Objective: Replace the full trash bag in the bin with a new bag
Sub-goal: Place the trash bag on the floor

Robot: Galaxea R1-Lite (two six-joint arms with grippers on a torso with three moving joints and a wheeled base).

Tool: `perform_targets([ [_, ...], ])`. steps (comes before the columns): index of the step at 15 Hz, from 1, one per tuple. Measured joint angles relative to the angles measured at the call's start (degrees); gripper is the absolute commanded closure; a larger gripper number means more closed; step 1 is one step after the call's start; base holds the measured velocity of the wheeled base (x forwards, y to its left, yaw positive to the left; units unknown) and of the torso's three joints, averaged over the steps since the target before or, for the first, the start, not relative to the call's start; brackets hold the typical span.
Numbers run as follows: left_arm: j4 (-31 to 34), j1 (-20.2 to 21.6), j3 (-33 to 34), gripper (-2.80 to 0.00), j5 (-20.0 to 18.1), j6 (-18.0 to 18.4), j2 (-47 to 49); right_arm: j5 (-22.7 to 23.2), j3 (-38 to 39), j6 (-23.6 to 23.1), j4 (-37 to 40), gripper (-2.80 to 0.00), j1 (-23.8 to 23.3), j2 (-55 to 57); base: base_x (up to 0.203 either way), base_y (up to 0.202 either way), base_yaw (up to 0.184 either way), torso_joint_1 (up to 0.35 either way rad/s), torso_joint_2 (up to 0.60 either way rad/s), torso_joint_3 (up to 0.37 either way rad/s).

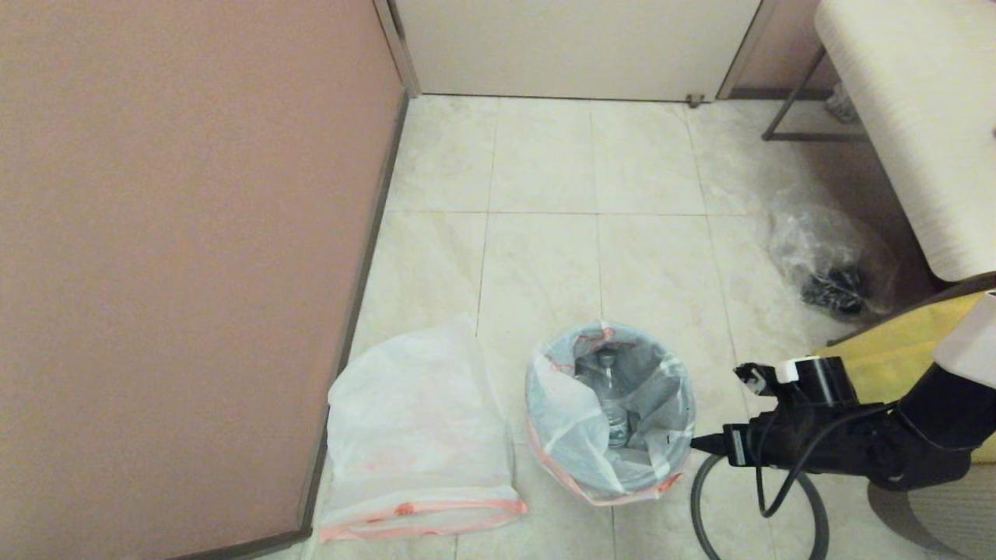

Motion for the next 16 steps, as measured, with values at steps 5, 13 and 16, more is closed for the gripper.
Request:
perform_targets([
  [5,-0.02,0.0,0.0,0.0,-0.02,-0.02,0.0,0.08,-0.18,0.17,-4.27,-2.8,0.11,3.43,0.0,0.0,0.0,0.0,0.0,0.0],
  [13,0.01,0.0,-0.01,0.0,-0.01,-0.05,0.0,-4.6,-9.31,8.93,-13.12,-2.8,0.41,8.94,0.0,0.0,0.0,0.0,0.0,0.0],
  [16,-0.02,0.0,-0.01,0.0,-0.01,-0.02,0.0,-4.73,-14.91,10.78,-10.81,-2.8,1.01,8.7,0.0,0.0,0.0,0.0,0.0,0.0],
])
